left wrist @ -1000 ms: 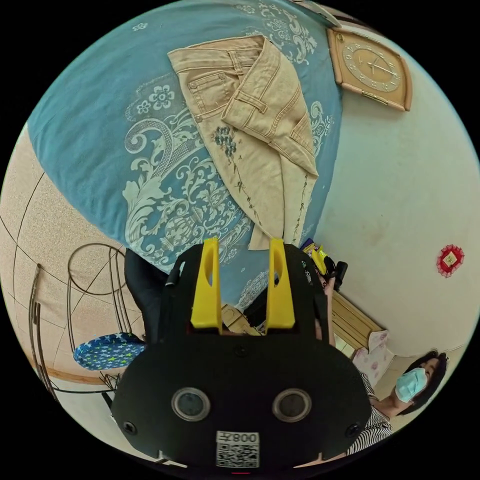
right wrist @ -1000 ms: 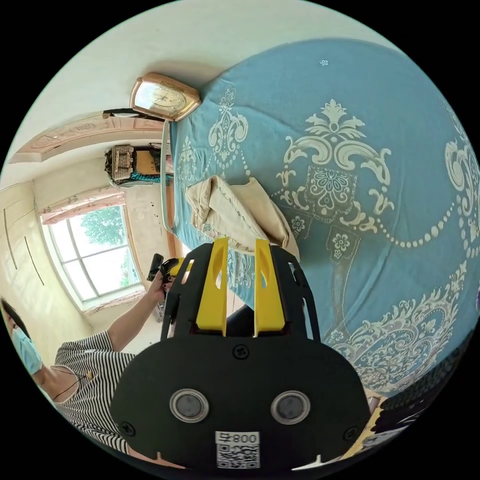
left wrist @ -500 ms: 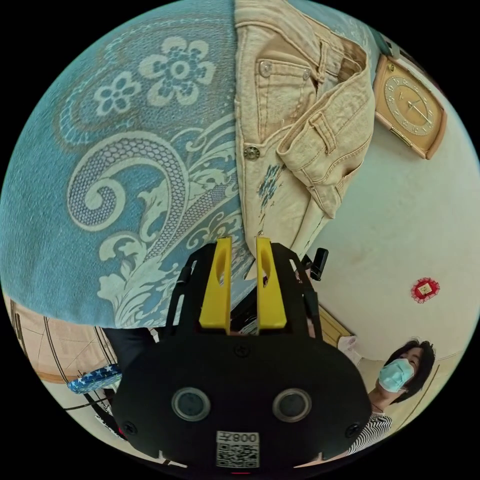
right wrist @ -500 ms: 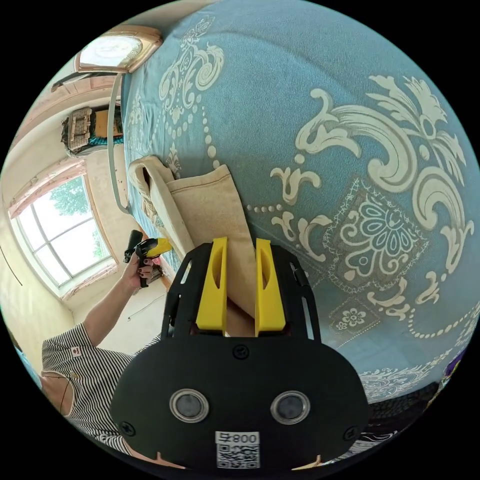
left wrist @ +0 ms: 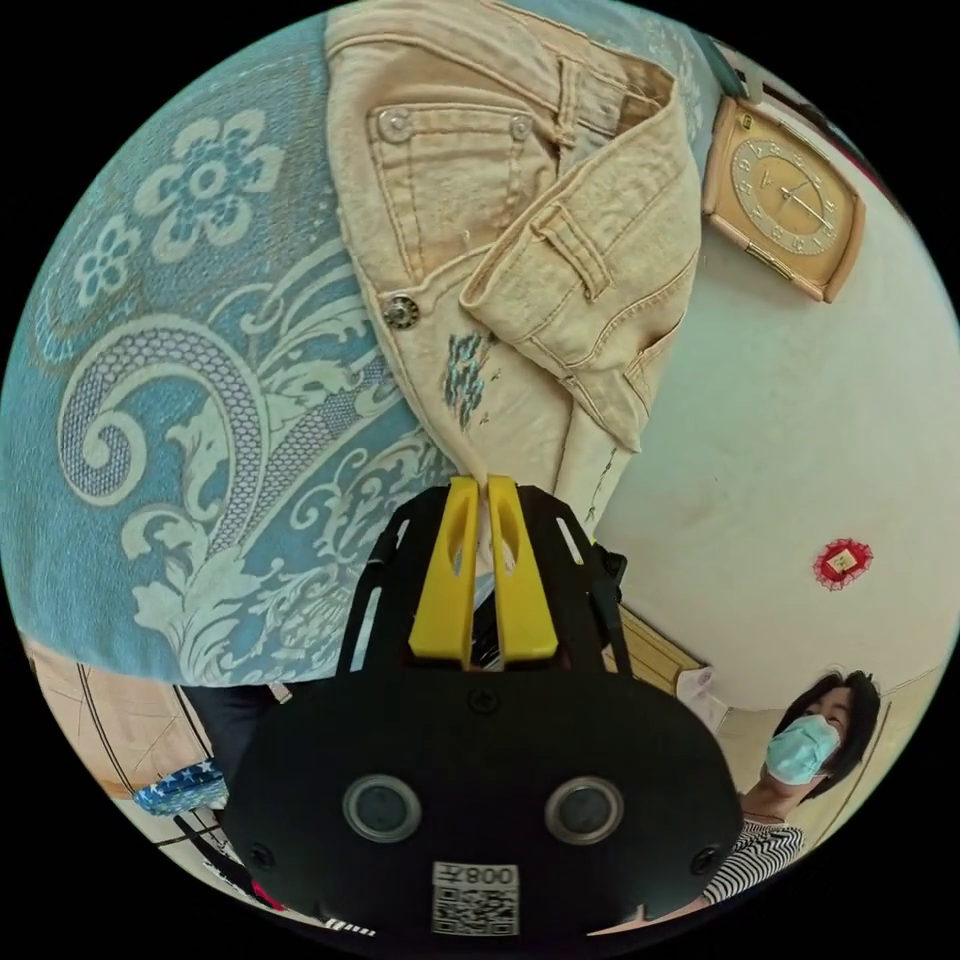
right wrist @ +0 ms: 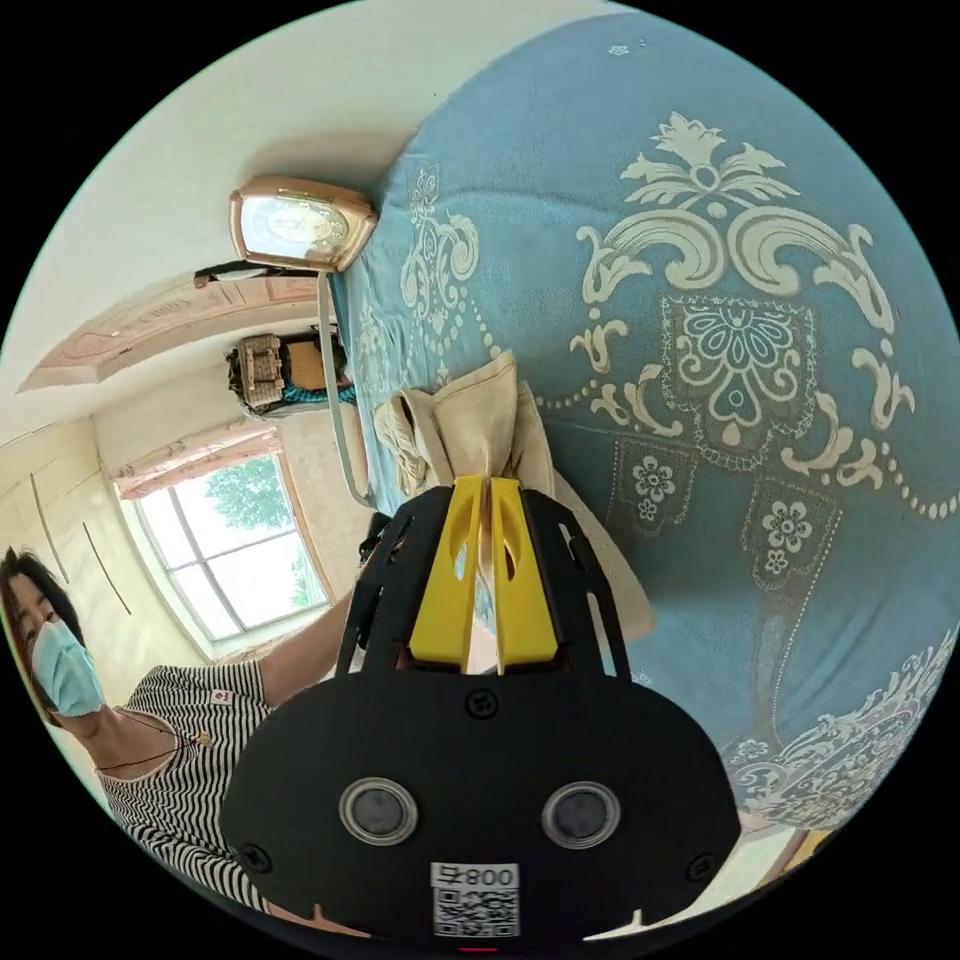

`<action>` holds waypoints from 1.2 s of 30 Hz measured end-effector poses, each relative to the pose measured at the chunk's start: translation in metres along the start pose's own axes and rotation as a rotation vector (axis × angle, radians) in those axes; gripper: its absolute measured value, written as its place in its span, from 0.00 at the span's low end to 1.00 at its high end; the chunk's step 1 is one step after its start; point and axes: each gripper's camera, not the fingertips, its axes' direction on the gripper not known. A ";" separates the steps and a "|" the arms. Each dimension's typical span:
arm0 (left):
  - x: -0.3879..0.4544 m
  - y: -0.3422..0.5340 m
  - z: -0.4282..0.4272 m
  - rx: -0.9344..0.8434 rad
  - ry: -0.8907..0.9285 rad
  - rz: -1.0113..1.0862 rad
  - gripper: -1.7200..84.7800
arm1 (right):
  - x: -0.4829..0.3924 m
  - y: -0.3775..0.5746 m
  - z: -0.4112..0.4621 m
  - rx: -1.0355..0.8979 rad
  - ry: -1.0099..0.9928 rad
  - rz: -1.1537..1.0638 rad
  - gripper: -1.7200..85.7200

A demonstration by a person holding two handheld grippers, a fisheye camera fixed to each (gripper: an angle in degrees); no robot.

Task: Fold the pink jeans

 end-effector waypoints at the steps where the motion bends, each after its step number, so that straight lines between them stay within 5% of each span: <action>1: 0.006 0.002 -0.004 0.019 0.018 0.032 0.05 | 0.001 0.005 -0.006 0.025 -0.014 0.005 0.03; 11: 0.108 0.052 -0.077 0.117 0.040 0.406 0.04 | -0.043 0.118 -0.178 0.489 -0.020 -0.090 0.03; 18: 0.055 0.110 -0.120 0.171 -0.139 0.257 0.04 | -0.007 0.255 -0.233 0.653 0.001 0.044 0.02; 23: -0.016 0.116 -0.096 0.176 -0.173 0.028 0.04 | 0.047 0.267 -0.226 0.614 -0.059 0.168 0.03; 32: 0.028 0.127 -0.081 0.147 -0.296 0.206 0.04 | -0.074 0.169 -0.277 0.539 -0.028 -0.288 0.04; 36: 0.006 0.135 -0.075 0.160 -0.270 0.129 0.04 | -0.065 0.127 -0.282 0.468 0.146 -0.199 0.07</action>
